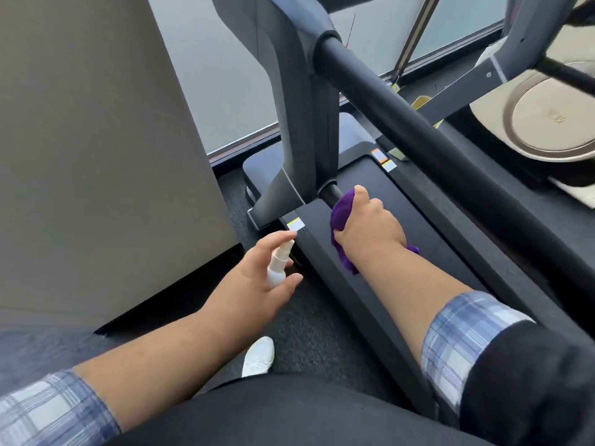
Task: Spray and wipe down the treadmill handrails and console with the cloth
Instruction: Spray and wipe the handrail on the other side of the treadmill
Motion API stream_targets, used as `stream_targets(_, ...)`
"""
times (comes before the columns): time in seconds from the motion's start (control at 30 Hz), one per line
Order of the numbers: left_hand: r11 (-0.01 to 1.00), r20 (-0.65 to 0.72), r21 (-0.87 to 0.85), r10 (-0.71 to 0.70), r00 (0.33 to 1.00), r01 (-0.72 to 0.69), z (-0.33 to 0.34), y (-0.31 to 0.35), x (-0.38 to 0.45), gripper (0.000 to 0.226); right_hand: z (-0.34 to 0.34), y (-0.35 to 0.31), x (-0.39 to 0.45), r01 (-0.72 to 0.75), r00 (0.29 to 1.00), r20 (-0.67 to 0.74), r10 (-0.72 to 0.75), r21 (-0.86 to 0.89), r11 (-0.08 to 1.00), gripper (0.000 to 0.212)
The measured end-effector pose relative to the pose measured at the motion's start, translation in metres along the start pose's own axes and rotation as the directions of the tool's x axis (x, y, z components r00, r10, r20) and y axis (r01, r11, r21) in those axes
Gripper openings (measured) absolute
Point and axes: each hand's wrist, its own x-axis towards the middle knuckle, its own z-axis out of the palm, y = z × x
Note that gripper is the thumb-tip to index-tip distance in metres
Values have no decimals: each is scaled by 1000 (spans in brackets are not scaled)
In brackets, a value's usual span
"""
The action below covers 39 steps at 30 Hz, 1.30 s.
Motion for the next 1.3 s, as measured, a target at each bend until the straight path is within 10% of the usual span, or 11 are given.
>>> stream_targets(0.67,965,323,6,244,914,-260,-14,6,73,57,-17,43,-55,-163,986,46,159,99,982,58)
stream_targets(0.87,966,320,12,241,916,-258,-28,-2,82,58,-11,17,-49,-146,989,-25,147,25,989,113)
stream_targets(1.07,967,310,26,231,922,-252,-43,-8,88,52,-3,-36,10,-54,998,-41,56,47,997,118)
stream_targets(1.3,961,360,17,252,898,-277,-30,-3,93,53,-9,-34,13,-4,999,-45,9,112,994,80)
